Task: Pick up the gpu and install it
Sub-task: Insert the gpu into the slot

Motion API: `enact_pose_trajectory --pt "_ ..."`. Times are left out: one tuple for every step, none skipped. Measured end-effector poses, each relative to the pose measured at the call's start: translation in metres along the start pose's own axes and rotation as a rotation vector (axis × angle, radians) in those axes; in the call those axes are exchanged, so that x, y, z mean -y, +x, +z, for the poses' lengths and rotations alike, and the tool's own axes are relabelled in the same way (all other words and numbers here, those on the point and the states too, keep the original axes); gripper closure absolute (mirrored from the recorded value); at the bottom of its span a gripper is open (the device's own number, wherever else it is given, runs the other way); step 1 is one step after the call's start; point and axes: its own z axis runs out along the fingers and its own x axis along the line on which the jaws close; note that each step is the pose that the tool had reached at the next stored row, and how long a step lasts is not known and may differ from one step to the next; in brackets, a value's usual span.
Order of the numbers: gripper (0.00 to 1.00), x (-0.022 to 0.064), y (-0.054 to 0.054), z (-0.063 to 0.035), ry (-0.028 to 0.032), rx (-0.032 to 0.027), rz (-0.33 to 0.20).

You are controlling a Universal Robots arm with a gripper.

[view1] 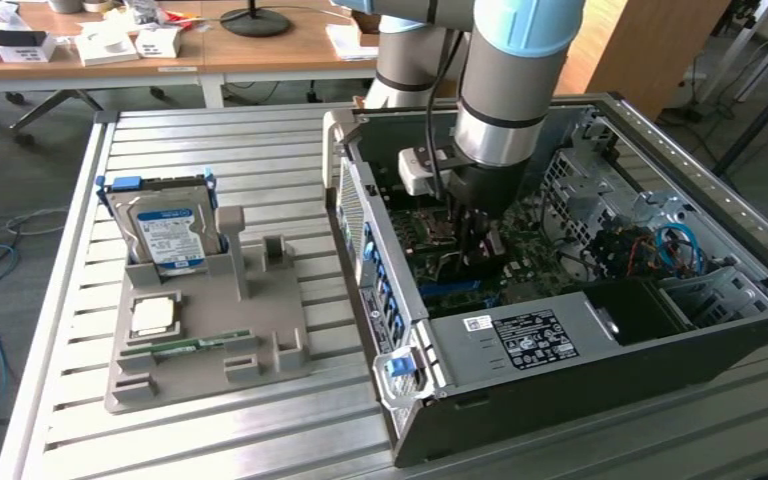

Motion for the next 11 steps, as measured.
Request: enact_pose_trajectory --pt "0.74 0.0 0.0 0.0 0.0 0.0 0.0" --pt "0.74 0.0 0.0 0.0 -0.0001 0.0 0.0" --pt "0.74 -0.0001 0.0 0.0 -0.0001 0.0001 0.0" --pt "0.74 -0.0001 0.0 0.0 0.0 0.0 0.0" --pt "0.74 -0.0002 0.0 0.0 -0.0001 0.0 0.0" --pt "0.74 -0.0002 0.0 0.0002 0.0 0.0001 0.0" --pt "0.74 -0.0003 0.0001 0.0007 0.0008 0.0003 0.0" --pt "0.74 -0.0003 0.0001 0.0009 0.0012 0.0 0.0" --pt "0.74 -0.0003 0.0001 0.001 0.0012 -0.0002 0.0" --pt "0.74 -0.0002 0.0 0.0011 0.0014 0.0001 0.0" --pt "0.74 -0.0003 0.0 0.0011 0.0014 0.0 0.0"
